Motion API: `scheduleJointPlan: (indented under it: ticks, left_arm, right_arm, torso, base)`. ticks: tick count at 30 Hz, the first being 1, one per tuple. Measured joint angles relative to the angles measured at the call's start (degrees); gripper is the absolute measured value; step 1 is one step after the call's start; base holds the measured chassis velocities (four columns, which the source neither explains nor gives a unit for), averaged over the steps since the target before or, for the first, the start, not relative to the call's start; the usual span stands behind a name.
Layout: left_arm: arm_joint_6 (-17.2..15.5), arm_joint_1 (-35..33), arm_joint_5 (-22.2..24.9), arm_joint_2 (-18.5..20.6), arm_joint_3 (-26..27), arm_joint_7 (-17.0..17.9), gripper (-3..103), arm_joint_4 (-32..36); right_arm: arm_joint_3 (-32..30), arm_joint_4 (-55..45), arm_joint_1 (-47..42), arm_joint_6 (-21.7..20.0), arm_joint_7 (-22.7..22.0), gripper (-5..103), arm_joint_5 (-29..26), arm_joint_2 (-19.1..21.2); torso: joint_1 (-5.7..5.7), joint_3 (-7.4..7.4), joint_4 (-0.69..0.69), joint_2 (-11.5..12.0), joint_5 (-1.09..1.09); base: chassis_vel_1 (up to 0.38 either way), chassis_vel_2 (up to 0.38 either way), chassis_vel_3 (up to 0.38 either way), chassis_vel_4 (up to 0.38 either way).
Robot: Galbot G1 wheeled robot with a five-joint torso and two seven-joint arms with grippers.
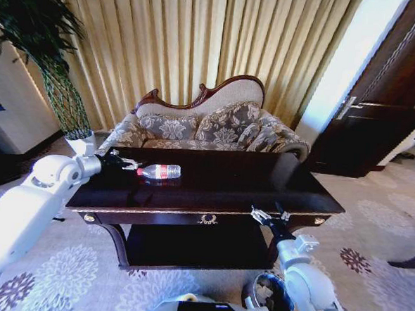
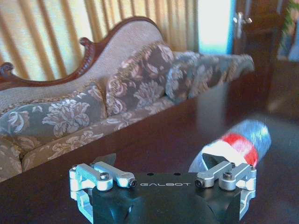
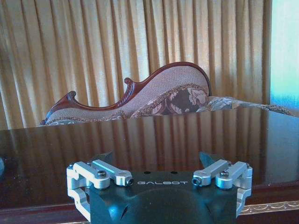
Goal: Move to the front of the table and place the trash on the table into the trash bin.
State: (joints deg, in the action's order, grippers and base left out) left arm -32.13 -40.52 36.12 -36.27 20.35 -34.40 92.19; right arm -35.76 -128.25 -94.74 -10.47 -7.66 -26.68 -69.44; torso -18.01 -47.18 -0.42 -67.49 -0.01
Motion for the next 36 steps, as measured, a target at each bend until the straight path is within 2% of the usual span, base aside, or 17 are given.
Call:
scheduleJointPlan:
  ticks: [2, 5, 8, 10, 11, 13, 21, 23, 25, 28, 33, 36]
  left_arm:
    - [2.7, 1.7, -3.0, 0.6, -1.8, -4.9, 100, -2.4]
    - [3.9, 2.2, -4.0, 0.7, -2.4, -6.5, 100, -2.9]
    - [8.7, 2.9, -5.2, 0.4, -3.2, -10.4, 100, -4.1]
    - [9.9, 3.1, -5.3, 0.3, -3.4, -11.0, 100, -4.5]
    - [12.3, 3.4, -5.4, 0.1, -3.9, -12.3, 100, -5.5]
    - [14.7, 4.2, -6.3, -0.4, -4.1, -15.5, 100, -7.0]
    - [15.7, 5.7, -6.8, -1.1, -5.4, -16.6, 100, -8.8]
    - [17.7, 8.3, -7.3, -2.0, -7.4, -18.1, 100, -11.3]
    - [18.2, 8.9, -7.4, -2.1, -8.0, -18.3, 100, -12.0]
    - [20.4, 10.8, -7.8, -3.1, -9.6, -20.9, 100, -15.2]
    - [21.2, 12.2, -8.2, -4.7, -10.7, -24.1, 100, -17.9]
    - [21.2, 12.6, -8.3, -5.1, -11.2, -24.4, 100, -18.5]
  right_arm:
    - [-0.4, -0.1, -0.2, 0.1, 0.0, 100, 0.0, 0.1]
    - [-0.6, -0.1, -0.3, 0.1, 0.0, 100, 0.0, 0.2]
    - [-0.8, 0.1, -0.2, 0.2, 0.0, 100, 0.0, 0.2]
    - [-0.8, 0.2, -0.2, 0.2, 0.0, 100, 0.0, 0.2]
    - [-0.8, 0.3, -0.2, 0.3, 0.0, 100, 0.0, 0.2]
    - [-0.8, 0.4, -0.2, 0.4, 0.0, 100, -0.1, 0.2]
    - [-0.8, 0.9, -0.1, 0.6, 0.0, 100, -0.1, 0.3]
    - [-0.7, 1.1, 0.0, 0.6, 0.0, 100, -0.1, 0.3]
    - [-0.7, 1.1, -0.1, 0.7, 0.0, 100, -0.1, 0.3]
    - [-0.9, 1.2, -0.2, 0.9, 0.0, 100, -0.2, 0.5]
    - [-1.1, 1.3, -0.1, 0.9, 0.0, 100, -0.8, 0.9]
    - [-1.3, 1.4, -0.1, 1.0, 0.0, 100, -1.0, 1.0]
  torso:
    - [0.0, 0.0, -0.01, 0.0, 0.01]
    - [0.0, 0.0, -0.01, 0.0, 0.01]
    - [0.0, 0.0, -0.01, 0.0, 0.01]
    - [0.01, 0.0, 0.0, 0.0, 0.01]
    - [0.0, 0.0, -0.01, 0.0, 0.01]
    - [0.0, 0.0, -0.01, 0.0, 0.01]
    - [0.01, 0.0, 0.0, 0.0, 0.01]
    - [0.0, 0.0, -0.02, 0.0, 0.02]
    - [0.0, 0.0, -0.02, 0.0, 0.01]
    - [0.01, 0.0, -0.01, 0.0, 0.01]
    - [0.01, 0.0, -0.01, 0.0, 0.01]
    - [0.01, 0.0, -0.01, 0.0, 0.01]
  base:
    - [0.0, 0.0, 0.0, 0.0]
    - [0.0, 0.0, 0.0, 0.0]
    - [0.0, 0.0, 0.0, 0.0]
    - [0.0, 0.0, 0.0, 0.0]
    - [0.0, 0.0, 0.0, 0.0]
    - [0.0, 0.0, 0.0, 0.0]
    - [0.0, 0.0, 0.0, 0.0]
    - [0.0, 0.0, 0.0, 0.0]
    - [0.0, 0.0, 0.0, 0.0]
    - [0.0, 0.0, 0.0, 0.0]
    - [0.0, 0.0, 0.0, 0.0]
    - [0.0, 0.0, 0.0, 0.0]
